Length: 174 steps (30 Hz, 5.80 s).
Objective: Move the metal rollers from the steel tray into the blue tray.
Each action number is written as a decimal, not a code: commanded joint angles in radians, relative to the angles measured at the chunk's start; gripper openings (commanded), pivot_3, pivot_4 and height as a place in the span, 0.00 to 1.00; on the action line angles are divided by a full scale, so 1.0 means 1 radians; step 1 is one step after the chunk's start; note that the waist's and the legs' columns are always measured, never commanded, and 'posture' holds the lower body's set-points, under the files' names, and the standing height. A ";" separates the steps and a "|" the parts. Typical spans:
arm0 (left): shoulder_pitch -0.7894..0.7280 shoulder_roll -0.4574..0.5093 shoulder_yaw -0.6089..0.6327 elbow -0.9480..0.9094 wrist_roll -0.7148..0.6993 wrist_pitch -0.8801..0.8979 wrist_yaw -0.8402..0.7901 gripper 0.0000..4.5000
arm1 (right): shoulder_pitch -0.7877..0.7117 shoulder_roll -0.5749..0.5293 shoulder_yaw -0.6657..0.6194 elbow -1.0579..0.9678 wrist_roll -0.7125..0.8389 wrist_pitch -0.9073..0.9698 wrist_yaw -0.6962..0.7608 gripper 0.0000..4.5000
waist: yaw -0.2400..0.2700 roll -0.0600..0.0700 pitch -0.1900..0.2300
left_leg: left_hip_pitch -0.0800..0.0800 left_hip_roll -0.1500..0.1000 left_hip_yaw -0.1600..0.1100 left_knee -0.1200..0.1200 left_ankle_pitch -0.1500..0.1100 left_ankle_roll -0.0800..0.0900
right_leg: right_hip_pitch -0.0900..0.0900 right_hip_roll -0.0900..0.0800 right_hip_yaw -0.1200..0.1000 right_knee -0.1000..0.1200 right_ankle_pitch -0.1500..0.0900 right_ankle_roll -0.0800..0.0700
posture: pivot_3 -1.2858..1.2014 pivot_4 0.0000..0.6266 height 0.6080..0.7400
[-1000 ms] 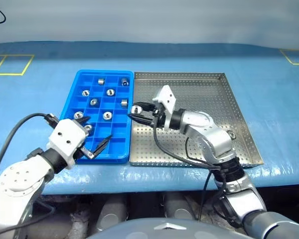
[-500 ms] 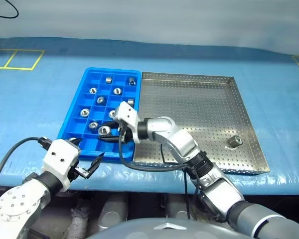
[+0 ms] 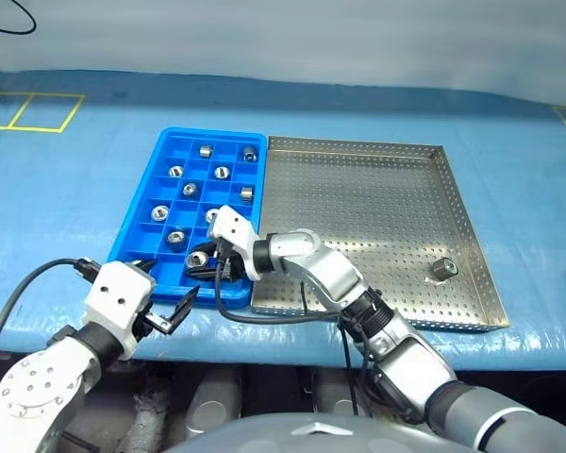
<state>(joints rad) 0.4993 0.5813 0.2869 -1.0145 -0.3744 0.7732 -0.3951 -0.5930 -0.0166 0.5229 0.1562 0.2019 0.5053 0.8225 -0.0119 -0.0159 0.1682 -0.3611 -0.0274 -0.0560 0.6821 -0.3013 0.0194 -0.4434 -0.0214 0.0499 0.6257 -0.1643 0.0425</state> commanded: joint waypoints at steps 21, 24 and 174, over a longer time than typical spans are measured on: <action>-0.722 -0.098 -0.411 0.410 0.023 -0.130 -0.121 0.98 | 0.294 -0.381 -0.470 -0.541 -0.087 0.137 -0.336 0.82 | -0.038 0.000 0.000 | -0.003 -0.004 -0.003 0.001 0.001 -0.001 | 0.000 -0.003 -0.003 -0.001 0.005 0.000 | 0.45 0.24 1.00; -0.793 -0.128 -0.444 0.506 0.034 -0.182 -0.154 0.98 | 0.355 -0.415 -0.538 -0.597 -0.095 0.195 -0.393 0.82 | -0.072 0.000 0.000 | -0.004 -0.002 -0.001 0.000 0.000 0.000 | -0.001 -0.002 -0.002 -0.001 0.005 0.000 | 0.42 0.24 1.00; -0.144 0.017 0.034 -0.002 -0.032 0.040 0.019 0.98 | 0.077 -0.133 -0.190 -0.198 0.058 0.079 -0.117 0.55 | 0.027 -0.002 0.002 | -0.001 -0.001 -0.003 0.000 -0.001 -0.002 | 0.000 -0.001 -0.003 0.001 0.000 -0.003 | 0.56 0.24 1.00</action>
<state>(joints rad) 0.3650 0.5915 0.3236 -1.0055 -0.4030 0.8199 -0.3722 -0.5179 -0.1528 0.3370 0.0164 0.2542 0.6117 0.6970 0.0152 -0.0180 0.1701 -0.3621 -0.0280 -0.0590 0.6818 -0.3026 0.0174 -0.4430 -0.0219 0.0469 0.6264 -0.1643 0.0394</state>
